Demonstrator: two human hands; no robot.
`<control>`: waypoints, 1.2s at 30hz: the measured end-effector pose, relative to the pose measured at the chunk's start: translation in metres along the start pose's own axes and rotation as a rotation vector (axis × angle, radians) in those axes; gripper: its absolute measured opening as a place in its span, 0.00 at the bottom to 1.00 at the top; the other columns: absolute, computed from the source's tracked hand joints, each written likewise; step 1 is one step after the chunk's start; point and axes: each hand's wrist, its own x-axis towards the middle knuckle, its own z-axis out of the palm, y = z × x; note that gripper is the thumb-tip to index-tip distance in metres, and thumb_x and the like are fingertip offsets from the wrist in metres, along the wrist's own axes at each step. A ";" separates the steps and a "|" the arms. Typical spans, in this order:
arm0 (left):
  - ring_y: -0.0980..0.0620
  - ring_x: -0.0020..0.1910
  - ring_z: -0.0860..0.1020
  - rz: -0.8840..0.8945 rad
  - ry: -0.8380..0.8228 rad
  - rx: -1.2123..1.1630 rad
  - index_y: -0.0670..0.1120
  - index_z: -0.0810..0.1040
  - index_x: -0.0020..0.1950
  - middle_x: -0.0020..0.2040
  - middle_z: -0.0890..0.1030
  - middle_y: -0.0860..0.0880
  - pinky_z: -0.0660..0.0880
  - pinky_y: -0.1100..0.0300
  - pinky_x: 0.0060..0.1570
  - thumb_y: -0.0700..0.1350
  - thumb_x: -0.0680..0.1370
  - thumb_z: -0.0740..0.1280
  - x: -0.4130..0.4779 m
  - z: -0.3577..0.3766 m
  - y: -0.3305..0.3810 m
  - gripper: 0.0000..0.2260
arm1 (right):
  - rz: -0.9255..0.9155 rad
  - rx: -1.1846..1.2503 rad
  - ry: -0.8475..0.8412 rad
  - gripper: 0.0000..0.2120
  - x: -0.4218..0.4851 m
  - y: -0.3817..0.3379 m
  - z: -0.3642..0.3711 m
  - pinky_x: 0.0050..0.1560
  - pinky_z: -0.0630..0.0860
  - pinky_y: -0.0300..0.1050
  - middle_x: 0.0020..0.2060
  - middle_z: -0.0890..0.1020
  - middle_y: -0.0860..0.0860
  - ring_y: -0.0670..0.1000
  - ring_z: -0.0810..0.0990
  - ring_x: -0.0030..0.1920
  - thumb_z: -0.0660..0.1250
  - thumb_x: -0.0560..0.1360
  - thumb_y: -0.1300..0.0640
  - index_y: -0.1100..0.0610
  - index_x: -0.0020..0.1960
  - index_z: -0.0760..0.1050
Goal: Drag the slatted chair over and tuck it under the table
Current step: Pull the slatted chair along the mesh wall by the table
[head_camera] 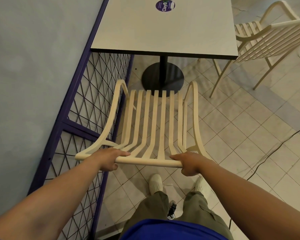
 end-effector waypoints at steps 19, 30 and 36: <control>0.48 0.73 0.67 -0.036 -0.081 -0.181 0.65 0.61 0.78 0.77 0.67 0.51 0.67 0.47 0.68 0.83 0.65 0.50 -0.004 -0.028 0.043 0.45 | -0.011 0.150 0.031 0.36 -0.024 0.004 -0.023 0.70 0.63 0.53 0.75 0.67 0.52 0.56 0.67 0.72 0.60 0.77 0.33 0.48 0.79 0.59; 0.47 0.72 0.68 0.036 -0.035 -0.066 0.55 0.65 0.78 0.77 0.68 0.49 0.68 0.48 0.68 0.65 0.80 0.59 0.033 -0.081 0.171 0.29 | 0.069 0.299 0.221 0.31 -0.064 0.098 -0.034 0.72 0.63 0.55 0.75 0.68 0.52 0.55 0.66 0.73 0.55 0.80 0.35 0.49 0.77 0.63; 0.47 0.72 0.69 0.105 -0.073 0.000 0.54 0.65 0.78 0.77 0.68 0.49 0.66 0.49 0.70 0.66 0.79 0.60 0.062 -0.094 0.276 0.30 | 0.094 0.330 0.257 0.30 -0.105 0.179 -0.032 0.73 0.62 0.54 0.76 0.67 0.51 0.54 0.65 0.74 0.56 0.81 0.37 0.51 0.78 0.62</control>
